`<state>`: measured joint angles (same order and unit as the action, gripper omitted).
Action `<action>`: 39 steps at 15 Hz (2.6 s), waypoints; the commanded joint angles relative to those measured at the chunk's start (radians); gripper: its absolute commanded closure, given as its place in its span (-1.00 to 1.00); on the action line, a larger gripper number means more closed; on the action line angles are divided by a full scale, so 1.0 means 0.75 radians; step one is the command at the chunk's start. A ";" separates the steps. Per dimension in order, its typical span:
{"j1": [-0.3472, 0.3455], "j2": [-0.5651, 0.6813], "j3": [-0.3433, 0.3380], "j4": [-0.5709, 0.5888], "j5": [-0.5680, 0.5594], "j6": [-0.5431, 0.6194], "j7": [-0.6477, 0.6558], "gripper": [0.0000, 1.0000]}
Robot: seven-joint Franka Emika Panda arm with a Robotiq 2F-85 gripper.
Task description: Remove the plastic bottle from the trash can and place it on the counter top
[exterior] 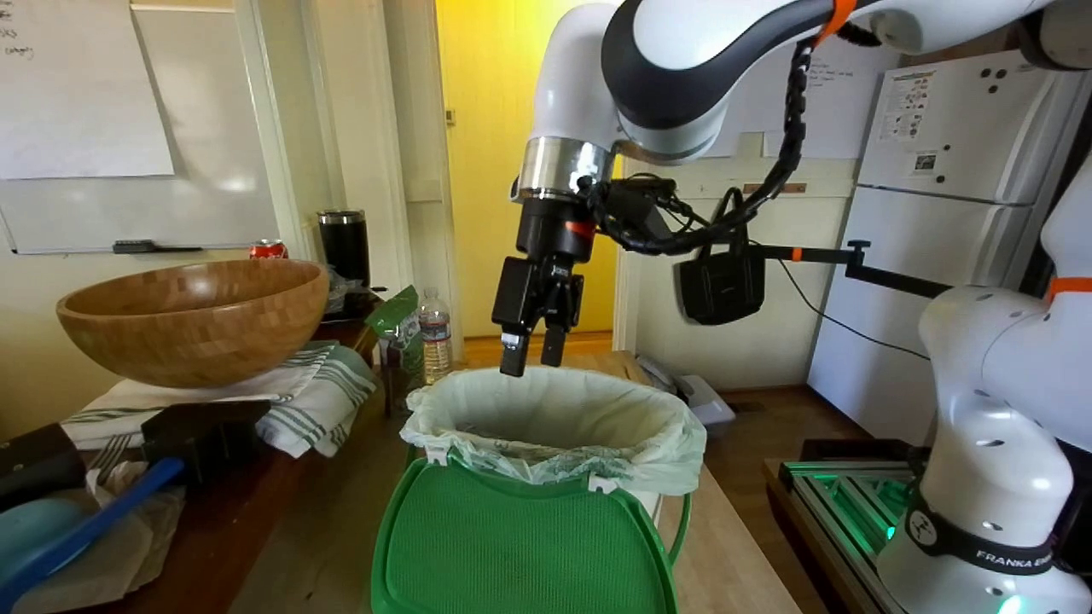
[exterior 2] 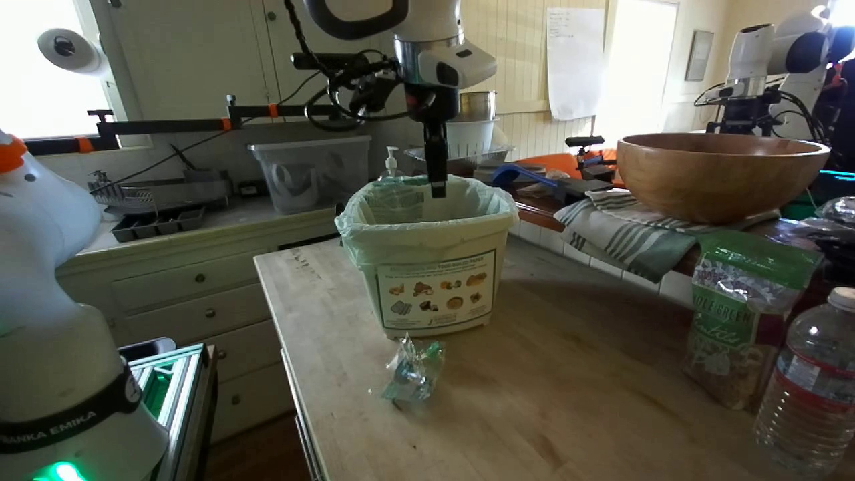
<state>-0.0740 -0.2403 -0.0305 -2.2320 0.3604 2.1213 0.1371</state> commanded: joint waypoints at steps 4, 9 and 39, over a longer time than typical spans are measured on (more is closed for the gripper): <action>0.013 0.140 0.000 0.043 -0.158 0.007 0.011 -1.00; 0.029 0.216 0.017 0.065 -0.249 0.035 0.023 -1.00; 0.097 0.217 0.084 -0.117 -0.574 0.413 0.241 0.36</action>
<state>-0.0066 -0.0569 0.0312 -2.3002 -0.0614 2.4125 0.2883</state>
